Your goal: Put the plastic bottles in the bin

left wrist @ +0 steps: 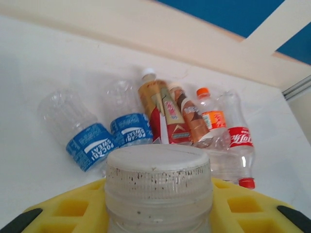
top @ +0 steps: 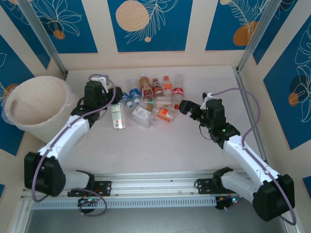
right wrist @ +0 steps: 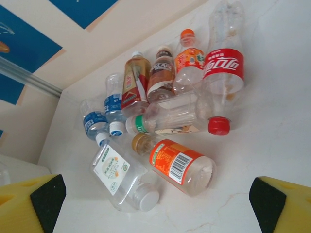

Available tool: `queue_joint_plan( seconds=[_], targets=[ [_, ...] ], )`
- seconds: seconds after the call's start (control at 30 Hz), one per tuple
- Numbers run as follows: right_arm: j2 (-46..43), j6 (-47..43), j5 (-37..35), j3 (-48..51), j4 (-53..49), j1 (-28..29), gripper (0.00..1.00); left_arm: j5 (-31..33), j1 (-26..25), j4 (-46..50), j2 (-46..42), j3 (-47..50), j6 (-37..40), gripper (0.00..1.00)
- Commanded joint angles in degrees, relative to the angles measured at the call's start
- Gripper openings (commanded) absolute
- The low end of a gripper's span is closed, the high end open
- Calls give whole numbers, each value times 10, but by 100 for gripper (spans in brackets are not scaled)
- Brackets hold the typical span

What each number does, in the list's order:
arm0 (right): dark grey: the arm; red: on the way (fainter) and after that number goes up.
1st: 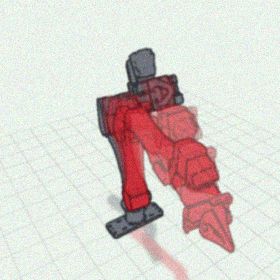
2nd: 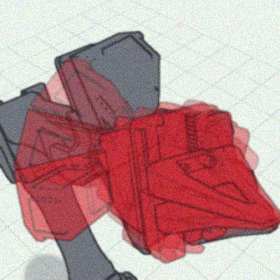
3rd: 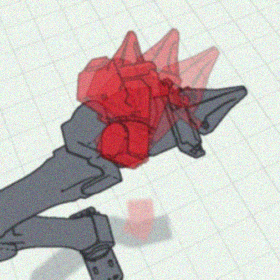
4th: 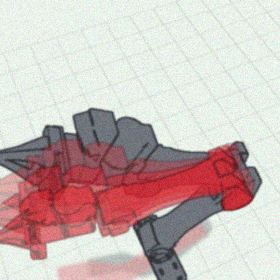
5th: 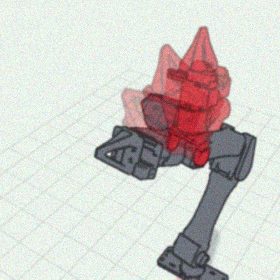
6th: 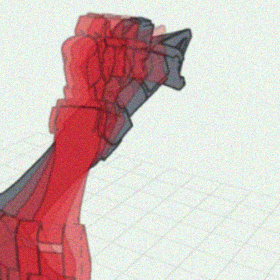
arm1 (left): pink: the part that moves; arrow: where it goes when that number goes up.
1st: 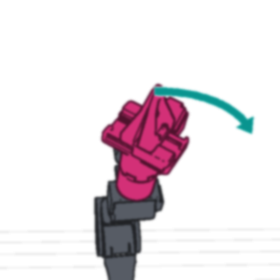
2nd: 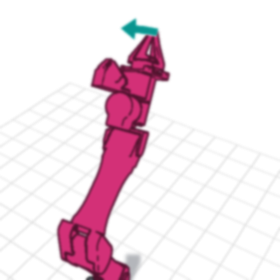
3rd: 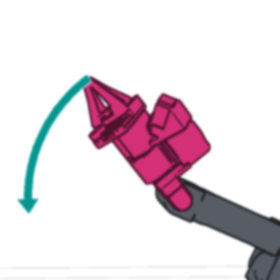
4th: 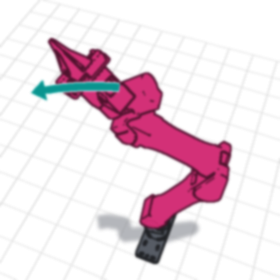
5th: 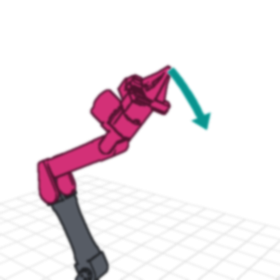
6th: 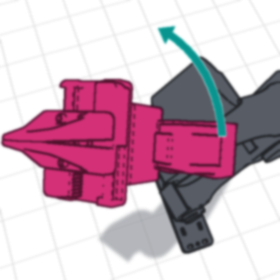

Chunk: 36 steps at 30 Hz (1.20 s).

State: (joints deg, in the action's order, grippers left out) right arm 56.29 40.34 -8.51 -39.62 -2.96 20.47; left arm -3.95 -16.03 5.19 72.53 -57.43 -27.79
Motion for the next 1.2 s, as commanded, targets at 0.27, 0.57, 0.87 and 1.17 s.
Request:
queue_joint_plan(
  seconds=[0.27,0.57,0.87,1.17],
  targets=[
    [-17,-30,-2,18,80,10,100,-26,4,-26,-151,-43,73,0],
    [-13,-34,12,15,74,11,100,139,5,19,-160,-188,185,0],
    [-11,-30,7,20,76,9,100,355,16,-56,-143,-237,364,0],
    [-12,-24,11,21,74,10,100,456,202,-67,-39,-281,342,0]
  ],
)
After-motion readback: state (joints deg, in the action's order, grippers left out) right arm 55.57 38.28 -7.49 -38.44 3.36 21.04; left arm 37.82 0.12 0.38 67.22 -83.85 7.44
